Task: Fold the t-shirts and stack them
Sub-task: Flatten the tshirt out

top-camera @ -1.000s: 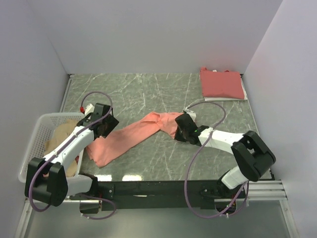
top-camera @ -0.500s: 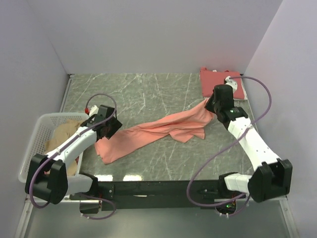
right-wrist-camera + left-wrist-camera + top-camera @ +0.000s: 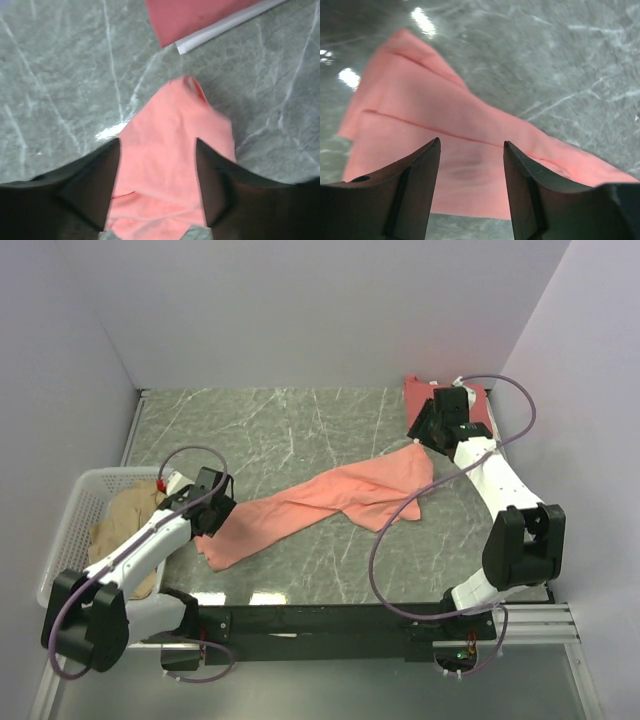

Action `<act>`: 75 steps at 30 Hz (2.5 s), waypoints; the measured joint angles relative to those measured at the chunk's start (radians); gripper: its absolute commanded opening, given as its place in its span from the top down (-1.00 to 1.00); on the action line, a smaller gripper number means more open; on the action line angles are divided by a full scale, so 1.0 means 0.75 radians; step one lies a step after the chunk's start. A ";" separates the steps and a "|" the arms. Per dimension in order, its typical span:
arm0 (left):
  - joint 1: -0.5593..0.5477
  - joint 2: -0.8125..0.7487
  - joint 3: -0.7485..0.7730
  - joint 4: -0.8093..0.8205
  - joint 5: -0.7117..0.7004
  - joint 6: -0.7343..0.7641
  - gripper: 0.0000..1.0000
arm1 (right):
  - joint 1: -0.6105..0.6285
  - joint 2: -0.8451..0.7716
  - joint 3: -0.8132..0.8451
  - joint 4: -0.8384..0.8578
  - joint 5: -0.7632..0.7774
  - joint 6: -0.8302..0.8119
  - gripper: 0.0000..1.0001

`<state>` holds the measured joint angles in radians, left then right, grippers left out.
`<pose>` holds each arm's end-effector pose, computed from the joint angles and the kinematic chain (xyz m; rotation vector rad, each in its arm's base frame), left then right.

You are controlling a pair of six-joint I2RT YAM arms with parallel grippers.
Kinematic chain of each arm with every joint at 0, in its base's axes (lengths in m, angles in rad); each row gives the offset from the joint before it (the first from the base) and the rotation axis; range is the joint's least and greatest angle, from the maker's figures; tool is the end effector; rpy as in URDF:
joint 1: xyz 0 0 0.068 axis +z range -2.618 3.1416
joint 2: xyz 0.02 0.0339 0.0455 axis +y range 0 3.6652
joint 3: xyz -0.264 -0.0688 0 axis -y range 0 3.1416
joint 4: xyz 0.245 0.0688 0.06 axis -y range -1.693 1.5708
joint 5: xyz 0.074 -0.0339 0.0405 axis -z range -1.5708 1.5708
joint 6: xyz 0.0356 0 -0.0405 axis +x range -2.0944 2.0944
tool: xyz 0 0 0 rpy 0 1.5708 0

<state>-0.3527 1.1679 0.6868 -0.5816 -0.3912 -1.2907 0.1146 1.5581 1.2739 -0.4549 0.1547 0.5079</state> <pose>0.2050 -0.0610 0.2028 -1.2513 2.1834 -0.1388 0.3477 0.0345 0.2928 0.5270 2.2421 0.1415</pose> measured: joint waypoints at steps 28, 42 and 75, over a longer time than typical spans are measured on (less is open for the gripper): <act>0.004 -0.125 -0.113 -0.098 -0.103 -0.120 -0.09 | 0.138 -0.577 -1.010 0.322 -0.035 0.229 -0.28; 0.044 -0.128 -0.112 -0.069 -0.074 -0.073 -0.10 | 0.138 -0.497 -1.001 0.358 -0.060 0.245 -0.23; 0.207 0.085 0.126 0.024 0.049 0.025 -0.11 | 0.138 -0.272 -0.874 0.204 -0.054 0.363 1.00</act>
<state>-0.1974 1.2320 0.7811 -0.5636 -0.3542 -1.2716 0.2180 1.3540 0.6186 -0.3019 0.1139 0.7803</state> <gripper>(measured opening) 0.554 0.034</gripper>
